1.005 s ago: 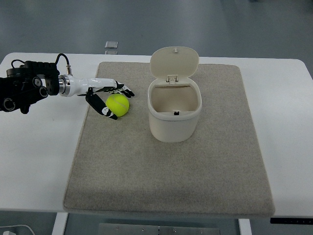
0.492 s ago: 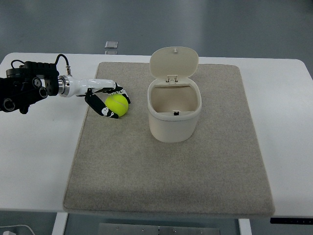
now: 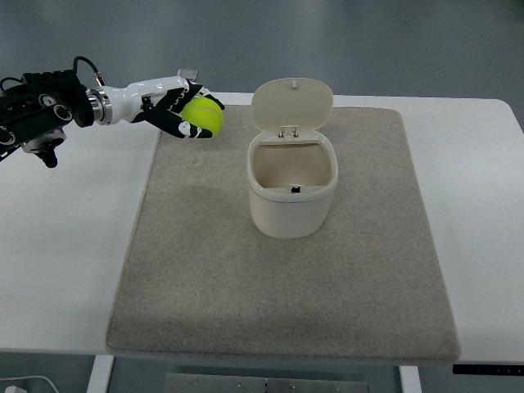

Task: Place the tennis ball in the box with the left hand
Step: 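Lift the ball with the left hand and carry it above the bin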

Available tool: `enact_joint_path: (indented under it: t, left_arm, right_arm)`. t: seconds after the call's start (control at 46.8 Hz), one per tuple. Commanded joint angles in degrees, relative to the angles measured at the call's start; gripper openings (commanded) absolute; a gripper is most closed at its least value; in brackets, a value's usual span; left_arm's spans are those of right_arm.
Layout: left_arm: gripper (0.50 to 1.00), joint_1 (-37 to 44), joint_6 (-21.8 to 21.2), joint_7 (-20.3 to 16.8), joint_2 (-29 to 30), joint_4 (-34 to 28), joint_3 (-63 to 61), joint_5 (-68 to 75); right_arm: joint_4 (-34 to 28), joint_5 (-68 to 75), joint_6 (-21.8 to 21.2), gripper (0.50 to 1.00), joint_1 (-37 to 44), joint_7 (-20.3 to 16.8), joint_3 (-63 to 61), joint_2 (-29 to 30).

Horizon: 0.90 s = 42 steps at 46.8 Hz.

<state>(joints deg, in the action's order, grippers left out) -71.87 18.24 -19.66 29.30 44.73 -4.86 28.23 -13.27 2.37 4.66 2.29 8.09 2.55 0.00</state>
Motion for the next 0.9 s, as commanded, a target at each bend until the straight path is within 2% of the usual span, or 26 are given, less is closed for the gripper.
enact_joint_path:
  t: [0.0,0.107,0.214,0.299,0.62,0.877]
  left_arm:
    - [0.500,-0.12,0.05,0.94,-0.03,-0.08,3.36,-4.05]
    - [0.500,-0.29,-0.22,2.43,-0.03,-0.17,10.04,-8.27]
    - [0.500,-0.55,-0.39,7.08,-0.29,0.27,16.19,-10.56]
    - [0.500,-1.78,-0.31,8.76,-1.78,0.62,20.85,-12.58]
    - [0.500,-5.30,0.83,8.67,-6.18,1.32,32.89,-15.75]
    - [0.500,-8.81,1.54,8.76,-6.89,10.46,35.10,-15.13]
  right_arm:
    - [0.00,0.00,0.00,0.938,0.00,0.00,0.00,0.00]
    - [0.00,0.00,0.00,0.938,0.00,0.00,0.00,0.00]
    - [0.00,0.00,0.00,0.938,0.00,0.00,0.00,0.00]
    - [0.00,0.00,0.00,0.938,0.00,0.00,0.00,0.00]
    - [0.00,0.00,0.00,0.938,0.00,0.00,0.00,0.00]
    - [0.00,0.00,0.00,0.938,0.00,0.00,0.00,0.00]
